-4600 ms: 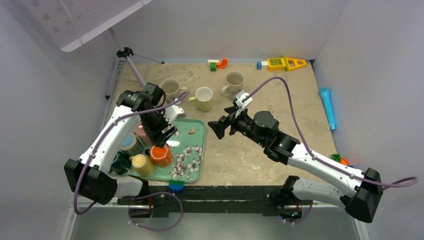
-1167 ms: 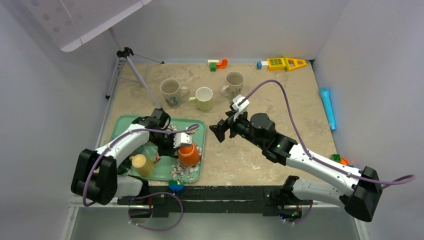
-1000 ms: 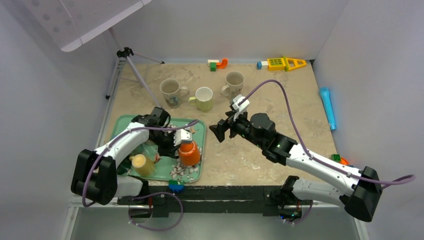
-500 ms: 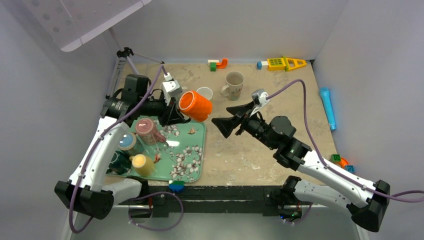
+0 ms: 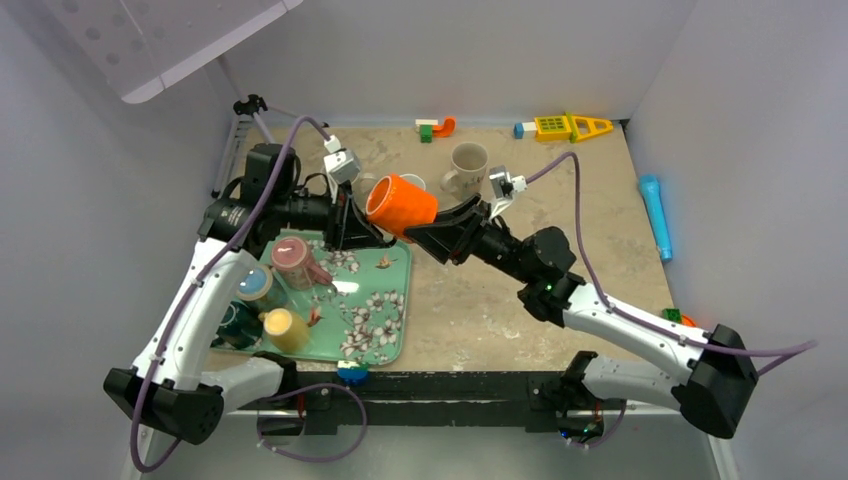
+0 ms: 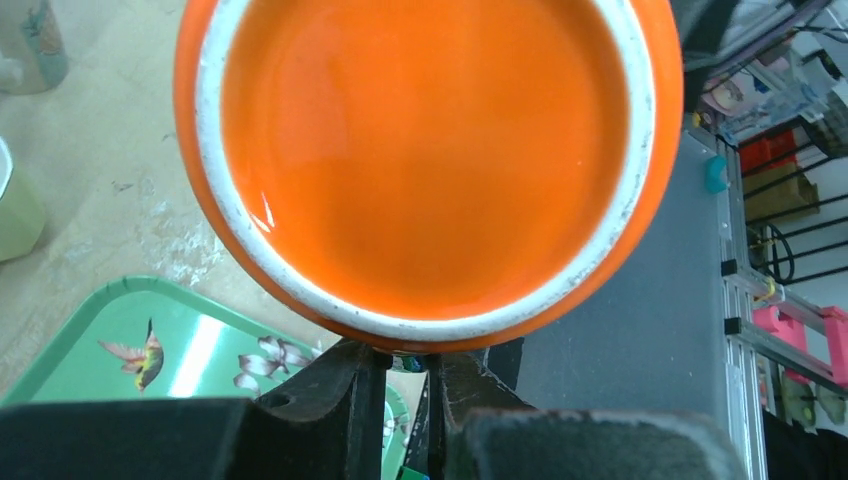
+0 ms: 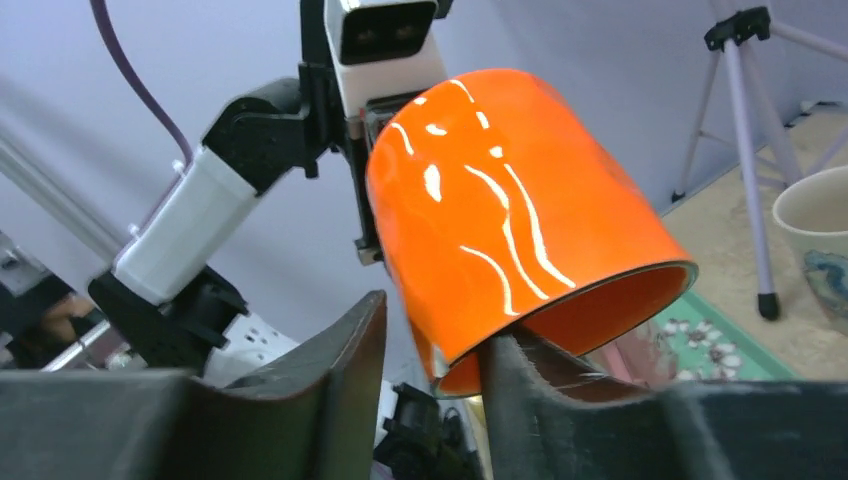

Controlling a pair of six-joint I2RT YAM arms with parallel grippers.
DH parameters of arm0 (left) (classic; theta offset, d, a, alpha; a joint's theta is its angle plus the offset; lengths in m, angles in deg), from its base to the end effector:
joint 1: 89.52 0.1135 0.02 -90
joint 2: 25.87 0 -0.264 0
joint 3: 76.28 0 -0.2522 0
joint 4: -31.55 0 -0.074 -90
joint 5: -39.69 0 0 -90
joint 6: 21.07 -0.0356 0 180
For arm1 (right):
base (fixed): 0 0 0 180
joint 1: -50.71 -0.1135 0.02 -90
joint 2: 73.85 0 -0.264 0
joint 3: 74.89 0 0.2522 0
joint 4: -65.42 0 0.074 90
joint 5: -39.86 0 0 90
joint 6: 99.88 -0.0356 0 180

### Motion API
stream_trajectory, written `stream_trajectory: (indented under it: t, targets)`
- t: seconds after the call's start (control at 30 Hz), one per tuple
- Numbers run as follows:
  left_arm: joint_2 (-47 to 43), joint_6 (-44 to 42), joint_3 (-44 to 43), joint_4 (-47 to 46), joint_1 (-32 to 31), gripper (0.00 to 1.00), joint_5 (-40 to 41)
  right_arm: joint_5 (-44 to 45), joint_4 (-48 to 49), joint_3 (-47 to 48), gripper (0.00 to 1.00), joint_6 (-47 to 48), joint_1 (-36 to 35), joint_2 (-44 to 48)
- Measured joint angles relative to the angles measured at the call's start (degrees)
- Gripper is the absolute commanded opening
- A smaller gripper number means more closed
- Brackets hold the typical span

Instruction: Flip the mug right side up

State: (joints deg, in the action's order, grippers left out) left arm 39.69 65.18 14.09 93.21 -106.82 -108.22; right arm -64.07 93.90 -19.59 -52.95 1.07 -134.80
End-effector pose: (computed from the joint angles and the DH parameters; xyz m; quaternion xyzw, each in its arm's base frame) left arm 0.1960 -0.0926 0.4000 0.3536 0.7328 -0.4769 0.3324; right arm 0.1507 0.1906 0.3616 -0.1323 0.5424 0.6447 0.5222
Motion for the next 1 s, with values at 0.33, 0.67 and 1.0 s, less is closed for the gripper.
stream_trajectory:
  t: [0.33,0.67,1.0]
  targets:
    - [0.1,-5.0,-0.2,1.9,-1.1,1.00,2.6,0.8,-9.2,4.1,0.00,3.0,0.9,0.0]
    - [-0.2,-19.1,-1.2,12.1,-0.5,0.94,36.8,20.5,-55.5,22.0,0.00,21.1,14.5,-9.9]
    - [4.8,-32.7,6.0,20.0,1.1,0.82,46.2,24.9,-79.1,24.9,0.00,29.6,16.6,-32.6]
